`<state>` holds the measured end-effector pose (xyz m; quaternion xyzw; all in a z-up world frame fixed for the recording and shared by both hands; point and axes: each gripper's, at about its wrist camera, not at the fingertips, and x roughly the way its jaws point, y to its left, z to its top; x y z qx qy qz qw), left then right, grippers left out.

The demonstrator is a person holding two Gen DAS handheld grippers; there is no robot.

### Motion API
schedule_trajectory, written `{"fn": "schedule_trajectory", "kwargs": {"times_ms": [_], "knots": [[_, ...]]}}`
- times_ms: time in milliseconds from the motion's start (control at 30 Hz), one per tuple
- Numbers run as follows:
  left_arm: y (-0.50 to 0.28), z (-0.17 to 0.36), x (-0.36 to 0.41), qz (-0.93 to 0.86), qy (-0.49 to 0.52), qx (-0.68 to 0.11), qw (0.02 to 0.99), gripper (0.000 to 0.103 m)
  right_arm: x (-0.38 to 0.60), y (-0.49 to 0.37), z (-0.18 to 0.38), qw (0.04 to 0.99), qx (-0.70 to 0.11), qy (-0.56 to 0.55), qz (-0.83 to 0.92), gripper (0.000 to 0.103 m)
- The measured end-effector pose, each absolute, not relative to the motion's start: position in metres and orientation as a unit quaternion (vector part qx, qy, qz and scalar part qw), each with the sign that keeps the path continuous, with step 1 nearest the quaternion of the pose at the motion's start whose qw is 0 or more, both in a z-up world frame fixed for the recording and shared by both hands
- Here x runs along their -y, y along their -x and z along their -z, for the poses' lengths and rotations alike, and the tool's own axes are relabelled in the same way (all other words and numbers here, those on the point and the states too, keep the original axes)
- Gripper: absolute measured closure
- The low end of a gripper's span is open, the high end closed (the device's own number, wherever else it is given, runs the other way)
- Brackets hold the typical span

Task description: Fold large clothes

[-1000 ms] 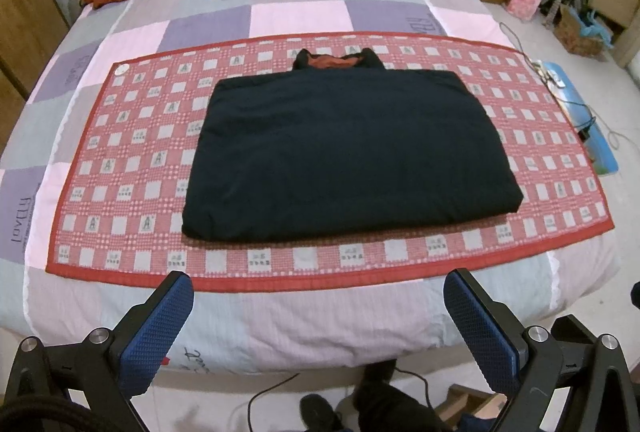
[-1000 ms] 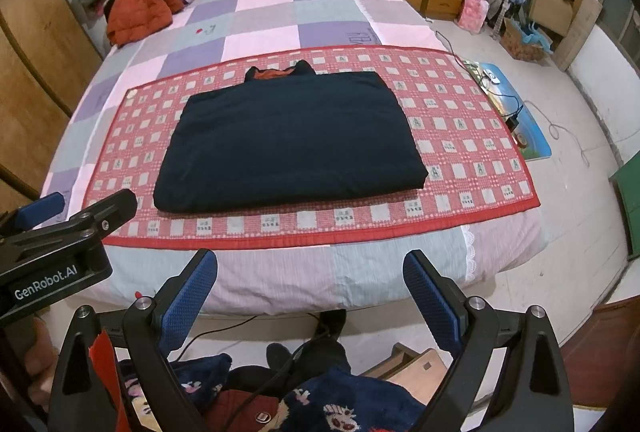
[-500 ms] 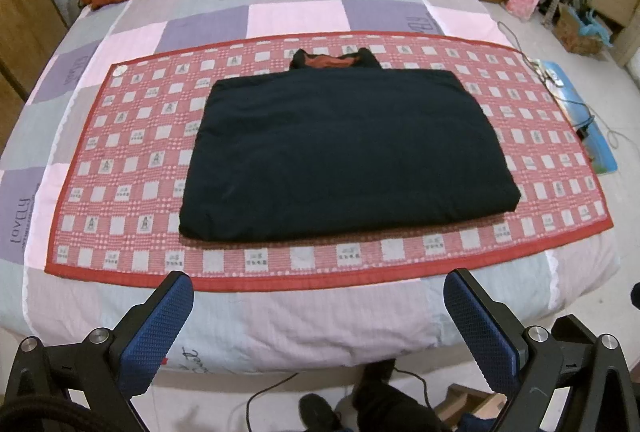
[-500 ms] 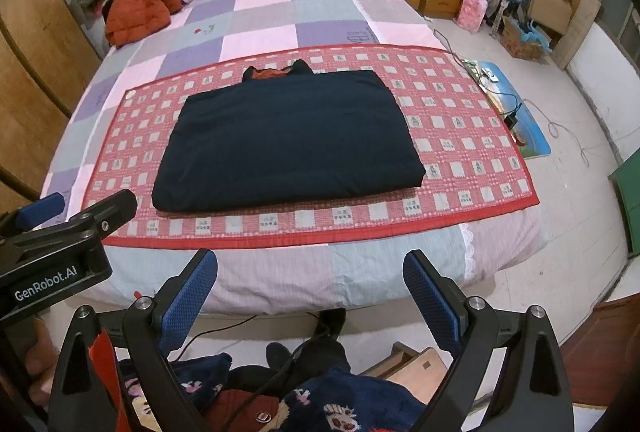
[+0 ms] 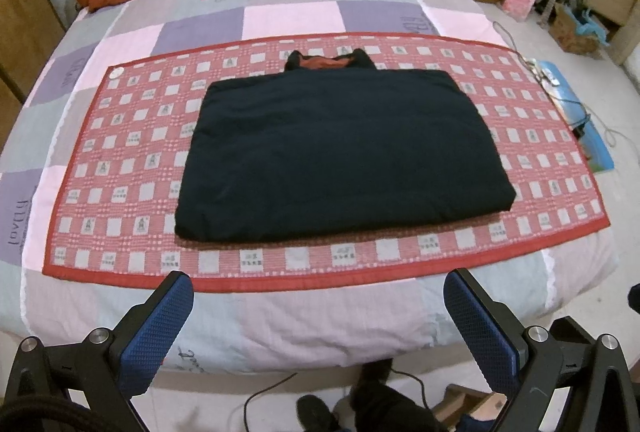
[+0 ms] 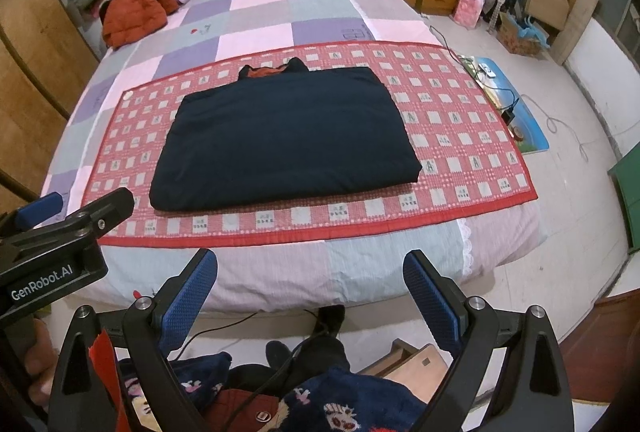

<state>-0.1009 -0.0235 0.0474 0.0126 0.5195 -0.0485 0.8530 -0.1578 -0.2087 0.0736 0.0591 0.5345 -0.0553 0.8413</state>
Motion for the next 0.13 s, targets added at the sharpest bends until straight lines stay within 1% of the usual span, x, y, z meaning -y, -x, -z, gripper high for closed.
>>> {"fn": "schedule_trajectory", "kwargs": {"times_ms": [133], "knots": [[0.1014,-0.0473,0.0245,0.05,-0.015,-0.519,0.853,0.0,0.2096,0.1579,-0.074,0.841,-0.534,-0.059,0.055,0.007]]}}
